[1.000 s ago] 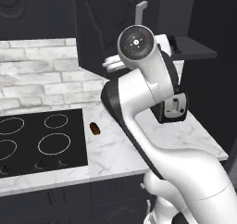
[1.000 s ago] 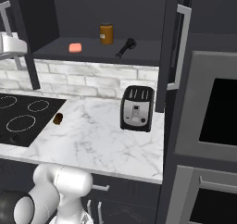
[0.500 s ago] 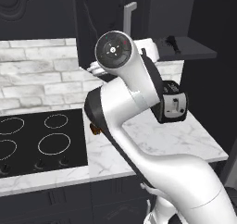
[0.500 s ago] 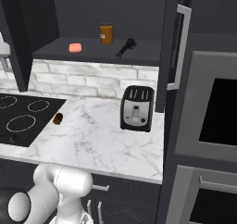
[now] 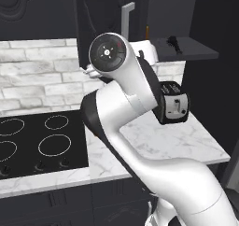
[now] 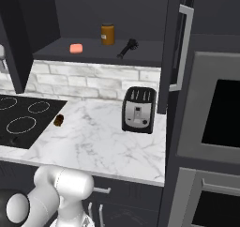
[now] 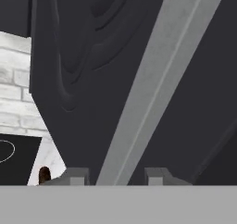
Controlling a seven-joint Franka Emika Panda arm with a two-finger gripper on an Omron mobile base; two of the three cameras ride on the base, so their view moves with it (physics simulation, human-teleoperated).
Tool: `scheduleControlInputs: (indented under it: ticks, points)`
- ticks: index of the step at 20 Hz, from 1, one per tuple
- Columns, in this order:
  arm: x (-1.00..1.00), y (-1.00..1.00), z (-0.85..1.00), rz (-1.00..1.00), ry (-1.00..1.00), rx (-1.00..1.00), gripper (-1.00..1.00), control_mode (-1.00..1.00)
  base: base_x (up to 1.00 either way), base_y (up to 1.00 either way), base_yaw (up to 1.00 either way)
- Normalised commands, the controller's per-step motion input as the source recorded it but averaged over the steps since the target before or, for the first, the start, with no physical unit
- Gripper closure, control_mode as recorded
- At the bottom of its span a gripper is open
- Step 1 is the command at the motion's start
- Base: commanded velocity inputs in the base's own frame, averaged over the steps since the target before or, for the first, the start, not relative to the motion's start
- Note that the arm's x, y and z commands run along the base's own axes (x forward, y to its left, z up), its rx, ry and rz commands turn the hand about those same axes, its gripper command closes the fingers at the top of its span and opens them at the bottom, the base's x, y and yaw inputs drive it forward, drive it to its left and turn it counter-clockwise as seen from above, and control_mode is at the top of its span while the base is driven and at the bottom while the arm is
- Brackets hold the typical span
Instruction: Pick the bar soap and dish brush from the cabinet and place them on the counter.
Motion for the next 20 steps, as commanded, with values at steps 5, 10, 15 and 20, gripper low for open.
scheduleControlInputs:
  ticks: [5, 10, 15, 20]
  points:
    - [-0.44, 0.00, 0.04, 0.00, 0.00, 0.00, -1.00, -1.00, 0.00, 0.00, 0.00]
    - [-0.43, -0.06, 0.13, 0.02, -0.01, 0.00, -1.00, -1.00, 0.00, 0.00, 0.00]
    - [-0.20, -0.28, 0.23, 0.02, -0.01, 0.00, -1.00, -1.00, 0.00, 0.00, 0.00]
    - [-0.11, -0.34, 0.24, 0.04, 0.00, 0.02, -1.00, -1.00, 0.00, 0.00, 0.00]
